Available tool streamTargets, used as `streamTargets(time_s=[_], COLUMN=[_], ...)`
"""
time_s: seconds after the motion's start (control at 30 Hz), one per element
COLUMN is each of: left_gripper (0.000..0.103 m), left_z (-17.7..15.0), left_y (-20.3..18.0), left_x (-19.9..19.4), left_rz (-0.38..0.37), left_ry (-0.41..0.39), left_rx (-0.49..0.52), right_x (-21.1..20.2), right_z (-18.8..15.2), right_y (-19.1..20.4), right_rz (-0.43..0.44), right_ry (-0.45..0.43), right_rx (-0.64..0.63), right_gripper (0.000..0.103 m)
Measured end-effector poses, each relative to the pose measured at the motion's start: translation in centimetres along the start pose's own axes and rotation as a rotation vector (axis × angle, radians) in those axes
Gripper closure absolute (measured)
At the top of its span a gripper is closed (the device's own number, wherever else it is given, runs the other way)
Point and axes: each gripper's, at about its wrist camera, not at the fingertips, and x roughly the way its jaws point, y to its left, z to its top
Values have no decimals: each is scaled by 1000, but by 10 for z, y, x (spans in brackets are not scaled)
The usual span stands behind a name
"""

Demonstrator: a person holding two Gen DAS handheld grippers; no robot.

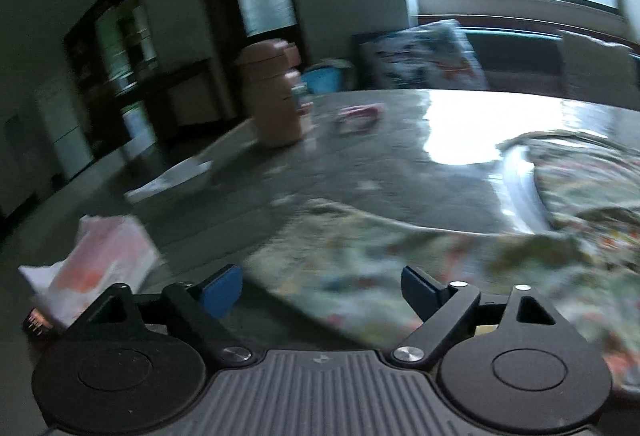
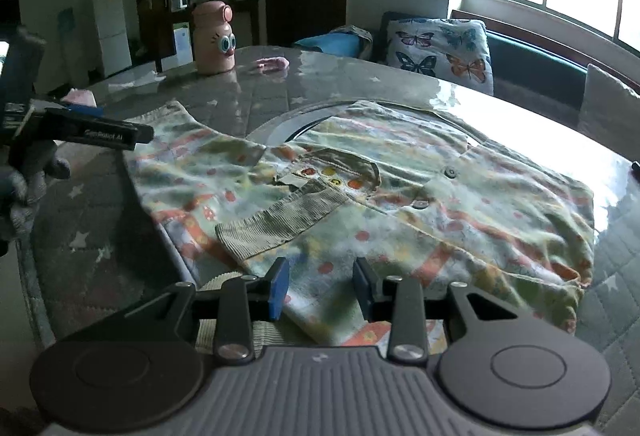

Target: Fold clothes

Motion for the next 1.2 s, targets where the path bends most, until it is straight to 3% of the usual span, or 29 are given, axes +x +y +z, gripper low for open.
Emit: streamTargets(time_s=[0.2, 0.27, 0.4, 0.53, 0.63, 0.73, 0.93, 1.2], left_gripper=[33, 43, 54, 79, 91, 92, 93, 94], left_z=[3, 2, 0, 0, 0, 3, 17, 35], left_y=[30, 37, 46, 47, 48, 45, 19, -40], left_x=[25, 30, 33, 31, 28, 21, -19, -78], left_rz=[35, 10, -55, -86, -113, -165, -348, -671], left_ry=[65, 88, 96, 86, 78, 60, -8, -57], left_rx=[-95, -124, -185, -200, -206, -219, -190, -130], right_x=[-5, -7, -12, -16, -19, -21, -27, -38], right_z=[-2, -3, -5, -8, -10, -12, -12, -14], right_y=[-3, -5, -7, -10, -13, -17, -26, -43], right_rz=[0, -2, -6, -16, -25, -32, -37, -59], right_ry=[-3, -6, -9, -13, -15, -18, -36, -68], right_rx=[17, 26, 42, 56, 71, 90, 137, 199], right_gripper=[68, 68, 68, 68, 68, 68, 68, 68])
